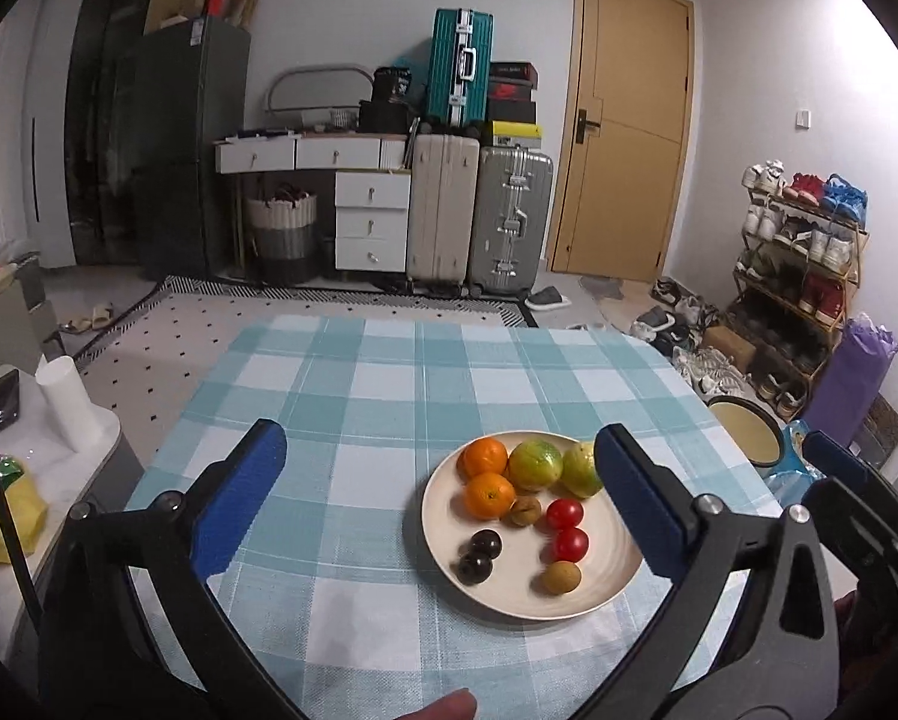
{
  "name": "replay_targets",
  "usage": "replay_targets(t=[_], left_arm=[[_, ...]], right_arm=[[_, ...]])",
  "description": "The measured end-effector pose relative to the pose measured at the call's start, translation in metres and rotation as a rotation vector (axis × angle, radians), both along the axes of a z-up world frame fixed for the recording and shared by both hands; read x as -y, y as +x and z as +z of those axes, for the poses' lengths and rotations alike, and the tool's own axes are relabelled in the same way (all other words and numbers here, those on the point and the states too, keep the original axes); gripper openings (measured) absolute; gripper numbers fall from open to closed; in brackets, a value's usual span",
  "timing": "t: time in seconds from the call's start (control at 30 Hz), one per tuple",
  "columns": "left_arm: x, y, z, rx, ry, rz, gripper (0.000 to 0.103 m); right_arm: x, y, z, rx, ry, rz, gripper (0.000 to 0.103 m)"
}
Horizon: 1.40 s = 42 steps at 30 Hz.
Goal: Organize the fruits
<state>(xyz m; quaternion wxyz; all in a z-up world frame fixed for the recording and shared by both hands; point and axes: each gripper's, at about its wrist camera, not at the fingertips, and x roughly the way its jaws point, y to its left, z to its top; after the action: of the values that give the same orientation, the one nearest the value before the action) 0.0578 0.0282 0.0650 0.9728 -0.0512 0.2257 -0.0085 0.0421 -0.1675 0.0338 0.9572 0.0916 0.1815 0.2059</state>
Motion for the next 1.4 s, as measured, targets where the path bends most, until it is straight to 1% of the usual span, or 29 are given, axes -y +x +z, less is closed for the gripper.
replay_targets(t=[0.13, 0.23, 0.37, 0.43, 0.53, 0.63, 0.73, 0.83, 0.93, 1.13, 1.4], left_arm=[[-0.005, -0.017, 0.003, 0.037, 0.009, 0.014, 0.103], [-0.003, -0.025, 0.003, 0.062, 0.021, 0.011, 0.103], [-0.009, -0.039, 0.002, 0.088, -0.002, -0.007, 0.103], [-0.012, -0.044, -0.001, 0.103, 0.001, -0.007, 0.103], [-0.017, -0.053, -0.003, 0.146, 0.050, 0.041, 0.103], [-0.029, -0.061, -0.010, 0.171, 0.045, 0.063, 0.103], [-0.037, -0.063, -0.018, 0.172, 0.040, 0.068, 0.103], [-0.040, -0.065, -0.031, 0.171, 0.056, 0.069, 0.103], [-0.038, -0.063, -0.043, 0.169, 0.066, 0.059, 0.103], [-0.036, -0.051, -0.068, 0.139, 0.076, 0.051, 0.103], [-0.041, -0.040, -0.092, 0.119, 0.081, 0.053, 0.103]], right_arm=[[-0.001, -0.010, 0.003, 0.031, -0.031, -0.030, 0.103], [0.000, -0.021, 0.007, 0.079, -0.050, -0.063, 0.103], [-0.003, -0.036, 0.011, 0.149, -0.083, -0.077, 0.103], [-0.002, -0.039, 0.012, 0.169, -0.089, -0.084, 0.103], [-0.003, -0.045, 0.011, 0.204, -0.103, -0.105, 0.103], [-0.005, -0.047, 0.007, 0.224, -0.123, -0.119, 0.103], [-0.008, -0.046, 0.000, 0.226, -0.169, -0.128, 0.103], [-0.010, -0.048, -0.006, 0.246, -0.206, -0.132, 0.103], [-0.009, -0.048, -0.014, 0.255, -0.216, -0.123, 0.103], [-0.011, -0.038, -0.034, 0.216, -0.250, -0.137, 0.103], [0.001, -0.033, -0.052, 0.197, -0.248, -0.168, 0.103]])
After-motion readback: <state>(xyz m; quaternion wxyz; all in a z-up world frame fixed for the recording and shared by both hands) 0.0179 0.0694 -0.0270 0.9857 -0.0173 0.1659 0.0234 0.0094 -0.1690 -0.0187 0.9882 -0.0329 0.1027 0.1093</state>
